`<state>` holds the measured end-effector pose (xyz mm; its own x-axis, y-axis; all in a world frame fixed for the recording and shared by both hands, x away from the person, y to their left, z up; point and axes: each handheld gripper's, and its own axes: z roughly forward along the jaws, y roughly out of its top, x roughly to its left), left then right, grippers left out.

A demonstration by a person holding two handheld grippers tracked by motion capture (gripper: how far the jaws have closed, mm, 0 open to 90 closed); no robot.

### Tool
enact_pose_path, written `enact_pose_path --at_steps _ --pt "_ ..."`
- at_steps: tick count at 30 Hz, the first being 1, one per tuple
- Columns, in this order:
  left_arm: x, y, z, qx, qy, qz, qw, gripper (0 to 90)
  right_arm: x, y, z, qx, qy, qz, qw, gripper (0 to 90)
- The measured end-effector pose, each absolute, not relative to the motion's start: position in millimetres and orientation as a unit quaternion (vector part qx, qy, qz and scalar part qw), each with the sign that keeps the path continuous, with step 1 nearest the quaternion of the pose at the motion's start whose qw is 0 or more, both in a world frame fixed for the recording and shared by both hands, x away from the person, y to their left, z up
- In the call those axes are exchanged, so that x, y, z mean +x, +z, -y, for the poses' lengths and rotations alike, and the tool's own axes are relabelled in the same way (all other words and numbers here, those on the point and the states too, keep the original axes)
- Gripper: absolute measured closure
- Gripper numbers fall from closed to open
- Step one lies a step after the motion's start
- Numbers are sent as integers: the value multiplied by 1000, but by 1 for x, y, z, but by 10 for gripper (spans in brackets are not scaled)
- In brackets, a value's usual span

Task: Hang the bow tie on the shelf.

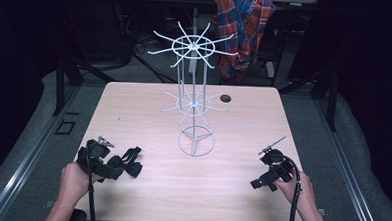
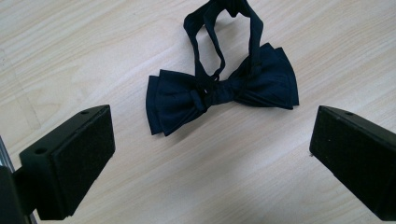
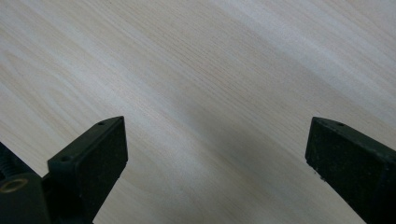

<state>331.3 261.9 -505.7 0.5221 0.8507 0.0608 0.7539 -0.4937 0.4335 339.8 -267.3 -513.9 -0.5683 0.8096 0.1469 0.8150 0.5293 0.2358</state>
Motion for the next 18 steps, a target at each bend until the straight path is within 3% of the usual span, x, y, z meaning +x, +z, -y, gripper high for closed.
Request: enact_pose_path --at_steps 18 --pt "332 -504 -258 858 136 -462 182 0 339 -514 265 -462 -138 876 9 62"
